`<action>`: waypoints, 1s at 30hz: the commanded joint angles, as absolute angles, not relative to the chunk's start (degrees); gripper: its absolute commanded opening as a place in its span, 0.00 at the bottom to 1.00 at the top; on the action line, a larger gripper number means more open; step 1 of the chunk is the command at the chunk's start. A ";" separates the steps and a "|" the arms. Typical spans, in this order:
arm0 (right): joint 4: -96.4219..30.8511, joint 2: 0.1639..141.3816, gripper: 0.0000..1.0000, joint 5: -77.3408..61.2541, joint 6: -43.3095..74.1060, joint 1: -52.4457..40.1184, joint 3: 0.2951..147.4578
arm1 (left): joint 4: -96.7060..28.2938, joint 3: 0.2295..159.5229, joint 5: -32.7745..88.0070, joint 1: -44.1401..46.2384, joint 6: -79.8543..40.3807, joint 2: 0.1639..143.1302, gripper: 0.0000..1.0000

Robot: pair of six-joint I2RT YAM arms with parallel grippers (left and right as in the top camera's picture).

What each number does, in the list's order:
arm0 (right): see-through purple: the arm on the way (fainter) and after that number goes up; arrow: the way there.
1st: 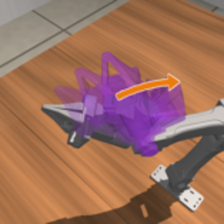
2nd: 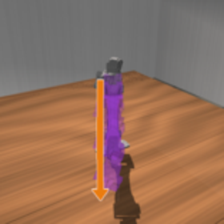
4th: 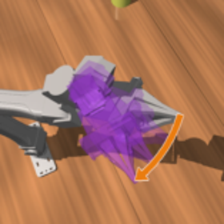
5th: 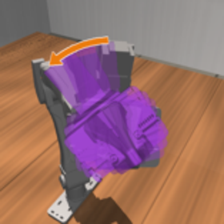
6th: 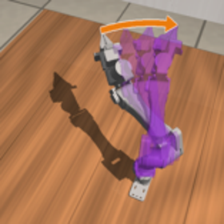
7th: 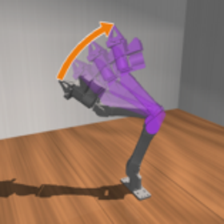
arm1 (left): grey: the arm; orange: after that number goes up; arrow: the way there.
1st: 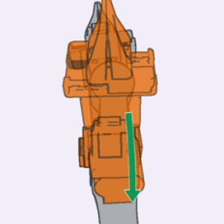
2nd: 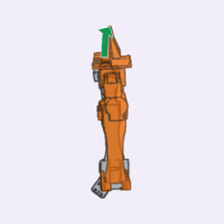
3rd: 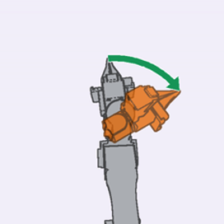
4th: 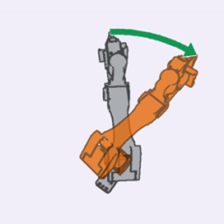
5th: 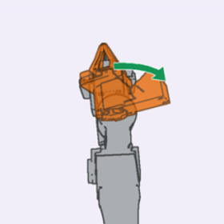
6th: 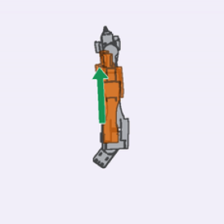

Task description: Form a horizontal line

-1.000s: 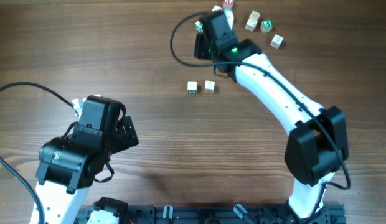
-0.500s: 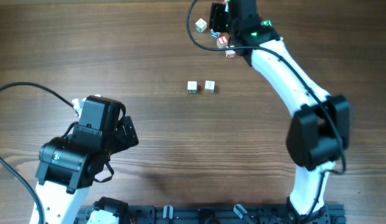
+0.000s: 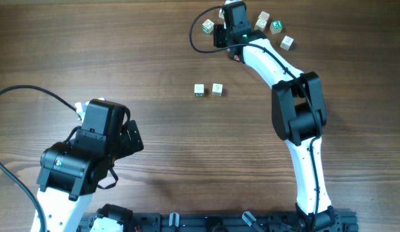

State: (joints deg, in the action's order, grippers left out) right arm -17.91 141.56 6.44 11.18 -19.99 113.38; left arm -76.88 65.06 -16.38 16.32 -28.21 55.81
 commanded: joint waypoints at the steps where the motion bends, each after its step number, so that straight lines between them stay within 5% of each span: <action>1: -19.84 142.67 0.58 5.06 9.04 -19.42 114.83 | -76.75 64.84 -16.21 15.86 -28.99 55.55 1.00; 19: -23.40 144.79 0.45 6.39 5.34 -19.31 114.80 | -76.75 64.84 -16.23 15.86 -28.99 55.55 1.00; 30: -26.70 143.41 0.25 6.37 6.94 -19.33 116.40 | -76.75 64.84 -16.21 15.86 -28.99 55.55 1.00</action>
State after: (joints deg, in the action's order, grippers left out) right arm -24.60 143.37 5.63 5.98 -19.59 114.08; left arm -76.88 65.06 -16.38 16.32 -28.21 55.81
